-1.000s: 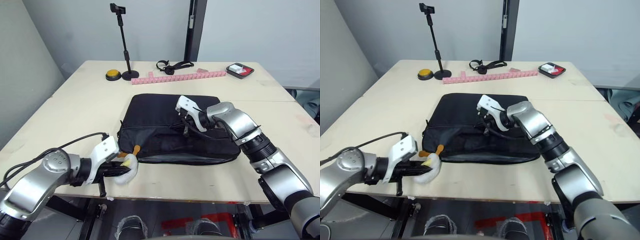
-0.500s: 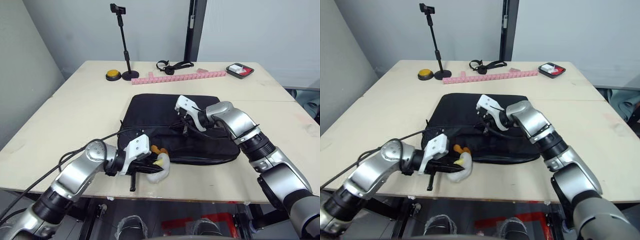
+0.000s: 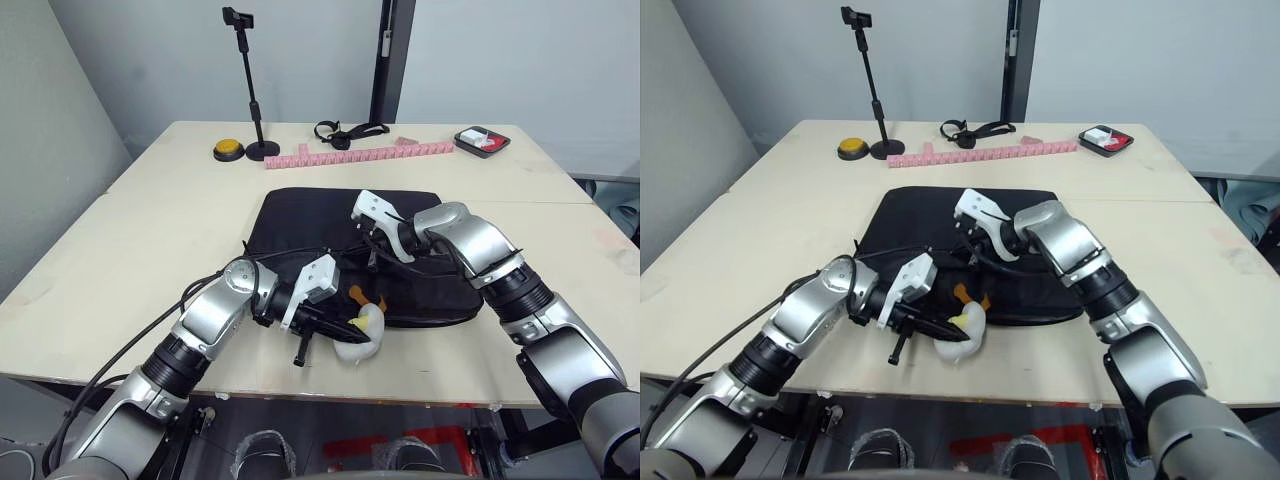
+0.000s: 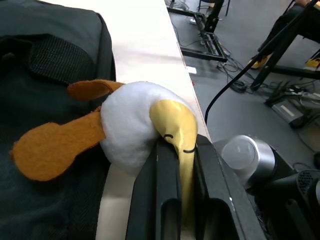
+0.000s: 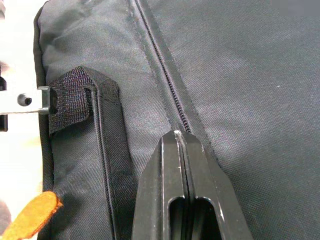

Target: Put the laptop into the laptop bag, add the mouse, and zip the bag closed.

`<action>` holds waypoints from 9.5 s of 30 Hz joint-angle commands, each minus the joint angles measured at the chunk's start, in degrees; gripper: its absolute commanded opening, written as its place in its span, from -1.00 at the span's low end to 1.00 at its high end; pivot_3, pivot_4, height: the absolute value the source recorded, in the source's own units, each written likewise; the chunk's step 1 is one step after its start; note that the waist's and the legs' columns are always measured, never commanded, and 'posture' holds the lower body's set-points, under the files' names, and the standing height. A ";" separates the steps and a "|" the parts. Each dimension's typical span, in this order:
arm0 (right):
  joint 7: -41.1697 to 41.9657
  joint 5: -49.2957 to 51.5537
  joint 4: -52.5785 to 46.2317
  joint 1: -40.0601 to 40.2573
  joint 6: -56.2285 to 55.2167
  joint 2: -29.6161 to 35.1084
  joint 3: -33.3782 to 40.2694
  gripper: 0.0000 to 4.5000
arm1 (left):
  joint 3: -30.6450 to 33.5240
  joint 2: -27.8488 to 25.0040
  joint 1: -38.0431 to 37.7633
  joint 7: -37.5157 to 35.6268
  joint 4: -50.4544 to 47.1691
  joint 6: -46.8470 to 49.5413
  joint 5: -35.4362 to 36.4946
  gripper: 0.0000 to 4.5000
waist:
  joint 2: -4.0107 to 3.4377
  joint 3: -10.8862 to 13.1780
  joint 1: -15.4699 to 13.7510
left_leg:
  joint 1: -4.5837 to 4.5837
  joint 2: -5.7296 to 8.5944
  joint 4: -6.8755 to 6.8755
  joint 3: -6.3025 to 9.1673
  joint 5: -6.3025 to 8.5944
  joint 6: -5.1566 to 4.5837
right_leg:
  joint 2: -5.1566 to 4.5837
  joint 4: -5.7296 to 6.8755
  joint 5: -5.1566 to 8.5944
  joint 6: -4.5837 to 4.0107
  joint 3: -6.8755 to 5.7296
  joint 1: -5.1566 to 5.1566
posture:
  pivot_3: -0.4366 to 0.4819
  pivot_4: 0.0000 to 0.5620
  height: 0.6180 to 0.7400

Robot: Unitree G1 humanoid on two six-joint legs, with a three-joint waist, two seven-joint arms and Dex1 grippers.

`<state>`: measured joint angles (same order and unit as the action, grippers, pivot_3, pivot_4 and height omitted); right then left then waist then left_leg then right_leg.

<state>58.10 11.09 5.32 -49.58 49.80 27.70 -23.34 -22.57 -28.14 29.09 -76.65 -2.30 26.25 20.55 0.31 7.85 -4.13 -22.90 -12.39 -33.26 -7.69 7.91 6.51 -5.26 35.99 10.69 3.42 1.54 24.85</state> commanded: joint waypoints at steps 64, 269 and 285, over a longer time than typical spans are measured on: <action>2.34 45.16 -42.75 43.80 17.28 35.77 71.05 1.00 | 18.65 -6.74 17.82 -10.11 27.77 -16.31 3.44 0.07 | -0.06 0.12 -2.93 | -0.05 -0.06 0.04 -0.30 -0.01 -0.23 | -0.04 -0.20 0.01 0.02 0.10 0.09 | -0.05 -0.47 0.98; -20.30 -10.45 -13.25 16.75 12.56 21.50 22.56 1.00 | 9.50 9.64 23.92 -15.85 65.42 -55.09 -20.46 -1.00 | -0.35 -0.07 -2.72 | 0.89 0.20 1.20 -0.81 0.06 -0.30 | -0.54 -1.23 0.19 0.47 -0.01 -0.90 | -0.05 -0.47 0.98; 3.44 14.65 -18.57 32.27 7.11 31.84 53.58 1.00 | 22.11 -8.28 17.07 -12.98 27.45 -16.68 -0.18 0.31 | -0.23 0.41 -1.96 | -0.30 -0.09 1.10 -0.80 -0.23 -0.78 | -0.24 -0.94 0.27 0.26 -0.07 0.38 | -0.05 -0.47 0.98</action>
<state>58.64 23.57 -12.17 -18.06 59.27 58.43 26.63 -3.05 -33.99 46.57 -89.72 29.20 6.26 18.44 0.08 8.26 -6.09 -23.20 -12.53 -32.17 -8.48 7.69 5.75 -5.46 35.04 10.98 3.65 1.46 25.22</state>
